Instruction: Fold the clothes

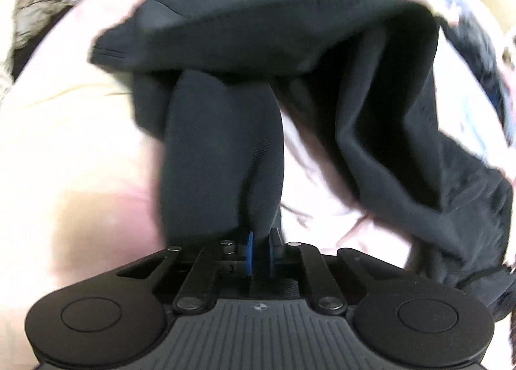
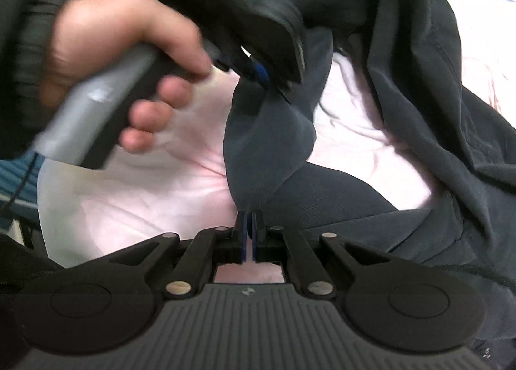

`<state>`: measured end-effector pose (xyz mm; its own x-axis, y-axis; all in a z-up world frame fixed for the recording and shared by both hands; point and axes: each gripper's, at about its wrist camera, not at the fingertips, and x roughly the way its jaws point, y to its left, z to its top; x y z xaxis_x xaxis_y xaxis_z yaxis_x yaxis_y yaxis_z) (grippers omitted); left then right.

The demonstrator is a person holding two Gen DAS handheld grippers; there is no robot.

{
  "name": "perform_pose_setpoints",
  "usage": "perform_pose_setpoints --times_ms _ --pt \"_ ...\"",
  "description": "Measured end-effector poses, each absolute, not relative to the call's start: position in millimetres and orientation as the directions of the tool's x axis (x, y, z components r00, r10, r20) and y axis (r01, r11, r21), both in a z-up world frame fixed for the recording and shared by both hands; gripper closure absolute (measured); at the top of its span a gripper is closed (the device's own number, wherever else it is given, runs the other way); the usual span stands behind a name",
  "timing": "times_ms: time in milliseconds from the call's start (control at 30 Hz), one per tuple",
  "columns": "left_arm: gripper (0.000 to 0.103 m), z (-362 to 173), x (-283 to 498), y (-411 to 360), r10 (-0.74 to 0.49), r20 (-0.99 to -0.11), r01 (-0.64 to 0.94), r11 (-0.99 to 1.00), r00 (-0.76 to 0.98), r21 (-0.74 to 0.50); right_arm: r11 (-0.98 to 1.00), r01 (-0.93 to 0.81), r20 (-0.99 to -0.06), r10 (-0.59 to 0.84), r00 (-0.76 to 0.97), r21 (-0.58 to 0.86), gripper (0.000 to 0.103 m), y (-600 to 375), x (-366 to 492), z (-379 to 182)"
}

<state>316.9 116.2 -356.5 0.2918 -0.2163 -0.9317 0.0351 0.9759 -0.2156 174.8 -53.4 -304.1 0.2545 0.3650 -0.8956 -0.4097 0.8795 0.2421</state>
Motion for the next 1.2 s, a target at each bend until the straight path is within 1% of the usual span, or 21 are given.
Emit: perform_pose_setpoints --times_ms 200,300,400,500,567,600,667,700,733,767,800,833,900,1000,1033,1100,1167,1200 --pt "0.094 -316 265 183 -0.252 -0.897 -0.105 0.946 0.364 -0.308 0.861 -0.451 -0.899 0.369 0.237 0.235 0.1 -51 179 -305" --pt "0.094 -323 228 204 -0.257 -0.91 -0.158 0.934 0.324 -0.32 0.846 -0.48 -0.906 0.367 0.213 0.23 0.1 -47 179 -310" --pt "0.094 -343 193 220 -0.286 -0.924 -0.213 0.915 0.255 -0.342 0.828 -0.517 -0.923 0.348 0.166 0.219 0.099 -40 176 -321" --pt "0.093 -355 177 234 -0.339 -0.907 -0.274 0.874 0.251 -0.402 0.818 -0.539 -0.943 0.311 0.122 0.2 0.098 -33 171 -336" --pt "0.091 -351 176 240 -0.366 -0.889 -0.29 0.85 0.274 -0.44 0.823 -0.534 -0.948 0.297 0.113 0.194 0.097 -30 169 -342" --pt "0.089 -348 177 241 -0.375 -0.882 -0.287 0.845 0.284 -0.452 0.828 -0.526 -0.948 0.296 0.114 0.195 0.097 -30 170 -343" --pt "0.082 -343 183 247 -0.39 -0.869 -0.271 0.839 0.305 -0.472 0.843 -0.497 -0.947 0.3 0.116 0.206 0.096 -31 172 -344" --pt "0.075 -341 186 251 -0.398 -0.861 -0.264 0.835 0.317 -0.483 0.851 -0.479 -0.945 0.305 0.117 0.215 0.096 -33 174 -344" --pt "0.064 -338 190 256 -0.409 -0.847 -0.263 0.823 0.339 -0.503 0.859 -0.458 -0.943 0.313 0.117 0.228 0.096 -35 175 -344" --pt "0.058 -333 193 262 -0.422 -0.827 -0.266 0.805 0.371 -0.53 0.868 -0.434 -0.939 0.322 0.118 0.243 0.095 -38 176 -343" --pt "0.049 -329 198 267 -0.433 -0.808 -0.269 0.787 0.4 -0.555 0.876 -0.406 -0.934 0.335 0.121 0.261 0.095 -43 176 -341" --pt "0.044 -326 203 273 -0.441 -0.789 -0.272 0.77 0.427 -0.577 0.884 -0.372 -0.928 0.351 0.126 0.283 0.093 -48 175 -338" --pt "0.04 -324 220 283 -0.451 -0.765 -0.268 0.75 0.46 -0.604 0.899 -0.273 -0.909 0.391 0.147 0.343 0.092 -66 172 -332" --pt "0.04 -329 252 282 -0.428 -0.783 -0.25 0.781 0.452 -0.572 0.906 -0.073 -0.885 0.423 0.196 0.417 0.086 -104 164 -325" --pt "0.04 -333 262 282 -0.417 -0.794 -0.255 0.79 0.442 -0.557 0.9 0.001 -0.879 0.425 0.217 0.435 0.08 -119 160 -324" --pt "0.04 -345 280 284 -0.405 -0.811 -0.276 0.795 0.422 -0.54 0.877 0.172 -0.878 0.398 0.264 0.449 0.075 -153 146 -326" --pt "0.04 -357 292 290 -0.411 -0.816 -0.291 0.789 0.406 -0.542 0.823 0.337 -0.88 0.363 0.307 0.457 0.073 -188 133 -328" --pt "0.04 -365 297 287 -0.417 -0.817 -0.299 0.783 0.399 -0.545 0.786 0.417 -0.882 0.339 0.326 0.456 0.069 -205 126 -329"
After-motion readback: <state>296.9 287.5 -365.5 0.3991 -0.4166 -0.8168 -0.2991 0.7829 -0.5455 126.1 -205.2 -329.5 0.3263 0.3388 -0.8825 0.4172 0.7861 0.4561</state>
